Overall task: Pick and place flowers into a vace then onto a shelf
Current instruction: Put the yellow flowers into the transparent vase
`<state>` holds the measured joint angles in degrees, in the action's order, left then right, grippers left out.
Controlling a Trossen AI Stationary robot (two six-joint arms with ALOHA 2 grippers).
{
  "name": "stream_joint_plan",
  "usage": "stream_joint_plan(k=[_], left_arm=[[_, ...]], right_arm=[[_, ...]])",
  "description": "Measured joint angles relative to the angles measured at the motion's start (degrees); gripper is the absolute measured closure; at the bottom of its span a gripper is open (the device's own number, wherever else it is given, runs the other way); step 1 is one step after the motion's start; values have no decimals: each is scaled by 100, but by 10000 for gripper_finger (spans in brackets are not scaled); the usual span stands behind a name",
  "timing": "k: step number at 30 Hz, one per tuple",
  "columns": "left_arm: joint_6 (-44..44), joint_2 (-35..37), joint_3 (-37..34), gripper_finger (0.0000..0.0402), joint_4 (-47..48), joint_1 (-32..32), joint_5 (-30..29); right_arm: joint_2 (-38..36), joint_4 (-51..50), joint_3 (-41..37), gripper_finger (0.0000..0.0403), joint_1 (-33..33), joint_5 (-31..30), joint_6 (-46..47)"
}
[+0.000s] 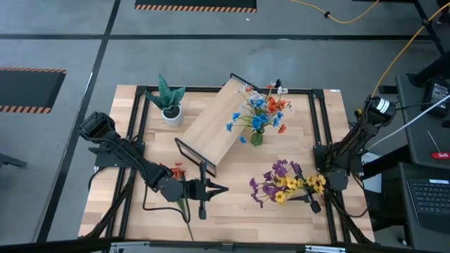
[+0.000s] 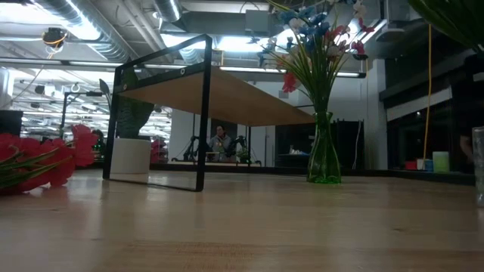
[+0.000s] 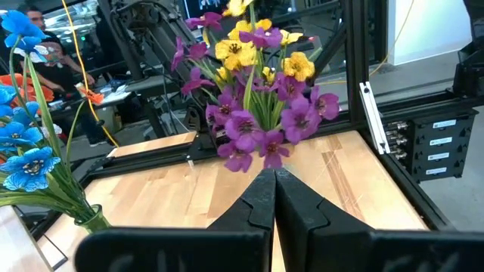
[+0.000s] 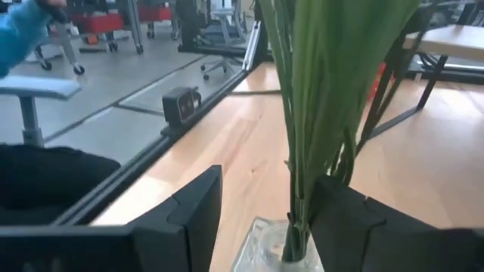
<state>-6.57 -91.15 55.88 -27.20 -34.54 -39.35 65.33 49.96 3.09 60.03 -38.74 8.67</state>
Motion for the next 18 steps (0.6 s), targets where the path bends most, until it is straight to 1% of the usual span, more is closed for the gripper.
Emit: stream_joint_plan(k=[4,8,10,14,18], left_arm=[[-1,0,0,400,-2,0,-2],[0,0,0,400,-2,0,0],[0,0,0,400,0,0,-1],[0,0,0,400,0,0,-2],[0,0,0,400,0,0,-2]], right_arm=[[-71,-228,30,223,0,-60,-111],[-78,-733,235,223,-1,-218,-269],[-78,-1089,355,223,-2,-281,-196],[-78,-1952,652,223,0,-717,48],[-73,-2154,833,223,-2,-728,24]])
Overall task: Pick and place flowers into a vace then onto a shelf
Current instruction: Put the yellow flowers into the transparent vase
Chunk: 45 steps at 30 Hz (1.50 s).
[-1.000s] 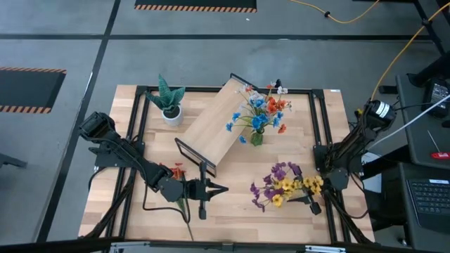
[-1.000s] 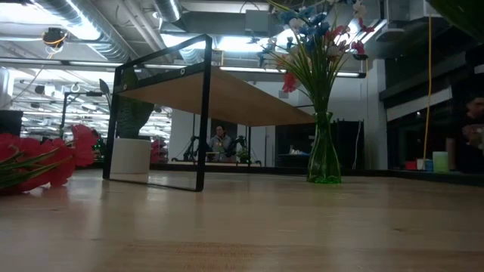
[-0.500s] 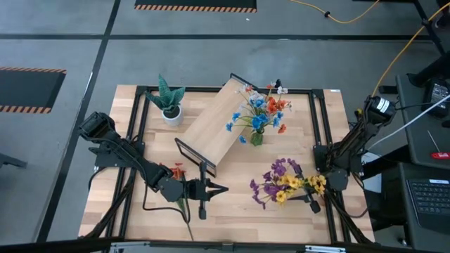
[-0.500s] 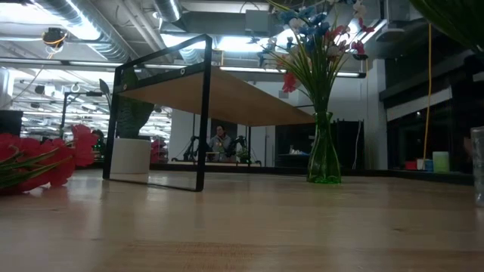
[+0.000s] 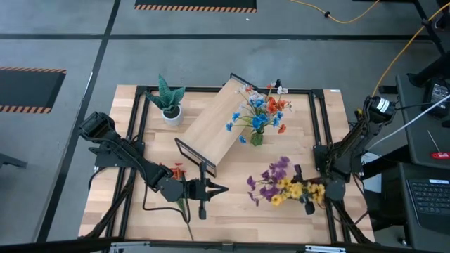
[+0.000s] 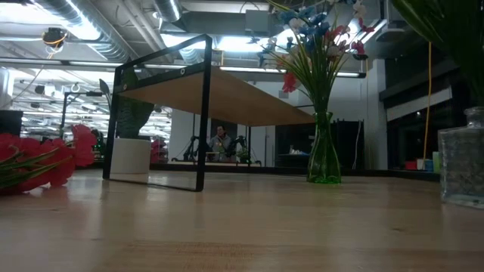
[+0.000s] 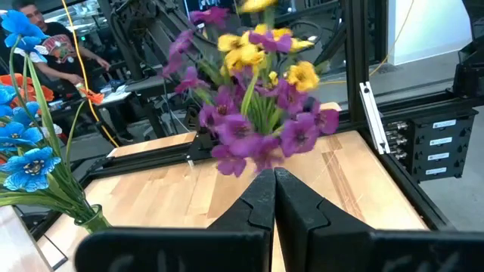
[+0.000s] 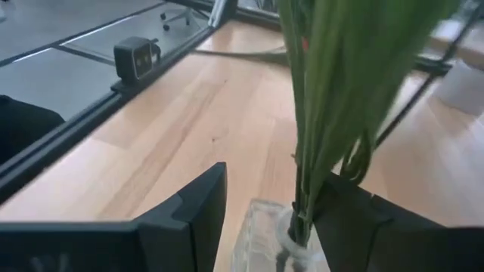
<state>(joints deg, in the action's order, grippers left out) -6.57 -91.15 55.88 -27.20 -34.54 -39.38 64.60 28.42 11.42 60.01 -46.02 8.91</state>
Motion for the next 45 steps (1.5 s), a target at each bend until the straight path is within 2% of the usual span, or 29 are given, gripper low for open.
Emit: stream_joint_plan(k=[13,20,24,30,37,45], left_arm=[[284,0,0,400,0,0,2],[283,0,0,400,2,0,0],[284,0,0,400,2,0,0],[282,0,0,400,4,0,0],[282,0,0,400,37,0,1],[282,0,0,400,44,0,2]], right_arm=[[-2,-97,109,223,0,2,162],[-9,-613,132,223,2,48,1052],[-30,-650,133,223,2,80,1146],[-317,-860,118,223,9,255,1183],[-786,-1628,127,223,15,413,1676],[-1200,-1862,107,223,13,465,1344]])
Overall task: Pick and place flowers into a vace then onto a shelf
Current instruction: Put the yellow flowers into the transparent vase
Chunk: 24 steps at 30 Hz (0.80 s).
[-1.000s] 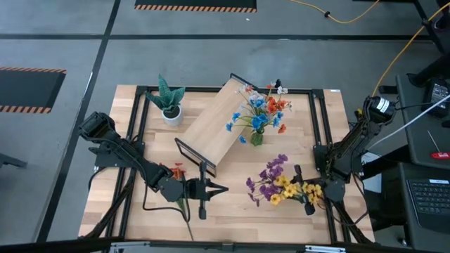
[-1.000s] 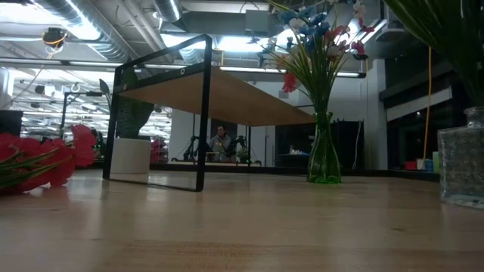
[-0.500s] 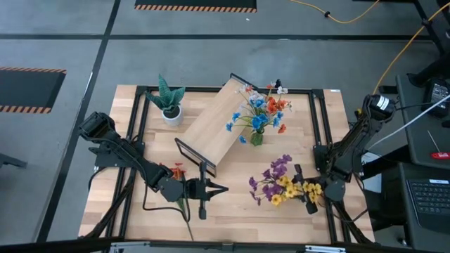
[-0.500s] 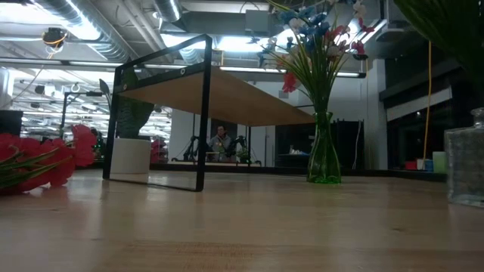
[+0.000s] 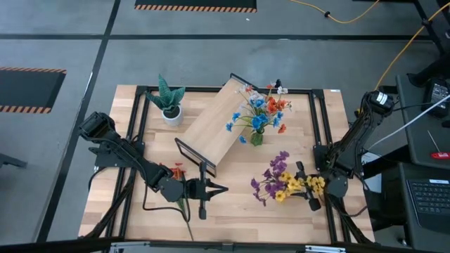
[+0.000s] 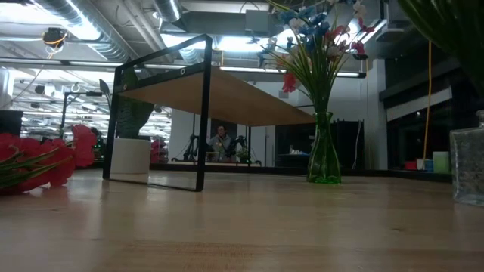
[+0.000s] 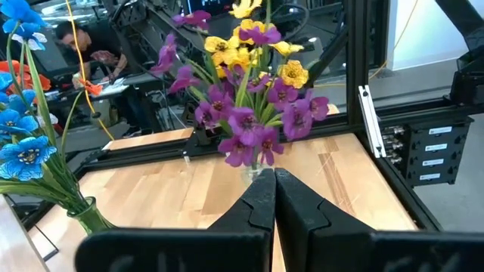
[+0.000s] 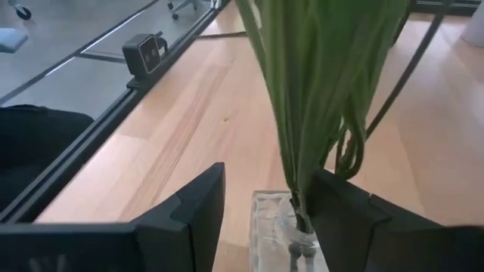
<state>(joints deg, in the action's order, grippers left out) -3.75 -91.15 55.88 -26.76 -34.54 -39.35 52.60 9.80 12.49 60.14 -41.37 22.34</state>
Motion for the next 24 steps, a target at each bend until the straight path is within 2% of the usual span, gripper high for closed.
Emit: stream_joint_plan(k=[3,12,17,21,24], left_arm=[[0,0,0,400,0,0,0],[0,0,0,400,4,0,-1],[0,0,0,400,4,0,0],[0,0,0,400,4,0,5],[1,0,0,400,4,0,126]], right_arm=[[-40,-154,82,223,0,75,-20],[-37,-1318,1020,223,-4,59,-366],[-35,-1401,1051,223,-11,18,-294],[-20,-1433,1051,224,-13,-341,-9],[-16,-1466,1051,239,-13,-404,14]])
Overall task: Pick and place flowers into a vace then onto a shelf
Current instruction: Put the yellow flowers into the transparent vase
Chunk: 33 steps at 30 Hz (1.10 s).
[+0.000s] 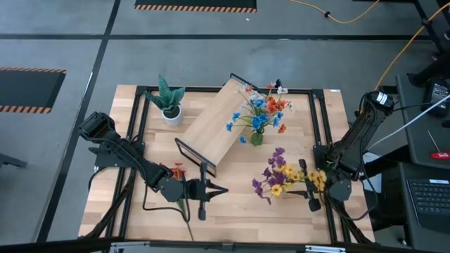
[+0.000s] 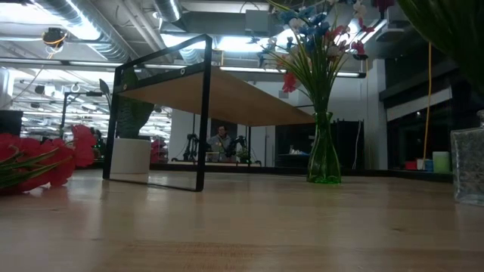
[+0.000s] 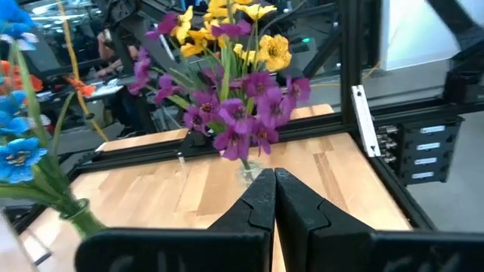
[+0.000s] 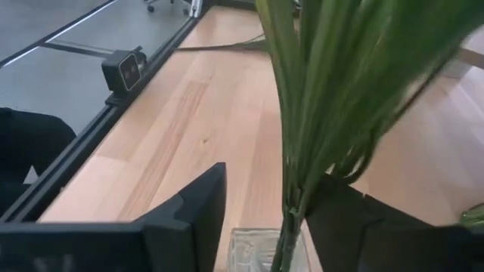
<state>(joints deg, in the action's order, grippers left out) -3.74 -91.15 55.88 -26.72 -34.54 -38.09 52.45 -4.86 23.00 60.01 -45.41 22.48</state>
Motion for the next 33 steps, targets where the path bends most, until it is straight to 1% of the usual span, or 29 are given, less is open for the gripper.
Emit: stream_joint_plan(k=[3,5,7,8,10,16,19,21,26,30,33], left_arm=[[1,0,0,400,0,0,120],[4,0,0,400,-2,0,191],[4,0,0,400,0,0,193],[4,0,0,400,-2,0,192],[4,0,0,400,-1,0,191],[4,0,0,400,-2,0,192],[10,0,0,400,-2,0,191],[14,0,0,400,-2,0,192],[17,0,0,400,-2,0,193],[17,0,0,400,-2,0,193],[17,0,0,400,-2,0,191]], right_arm=[[0,-6,0,279,0,0,68],[1,-47,0,322,0,-2,154],[33,-55,0,373,0,-9,198],[43,-66,0,386,0,-17,193],[68,-62,0,387,0,-20,239],[81,-61,0,375,0,-20,293],[81,-61,0,358,0,32,299],[81,-61,0,338,0,175,304],[135,-74,7,274,0,200,431],[360,-82,7,220,0,195,449],[530,-68,7,186,0,160,493]])
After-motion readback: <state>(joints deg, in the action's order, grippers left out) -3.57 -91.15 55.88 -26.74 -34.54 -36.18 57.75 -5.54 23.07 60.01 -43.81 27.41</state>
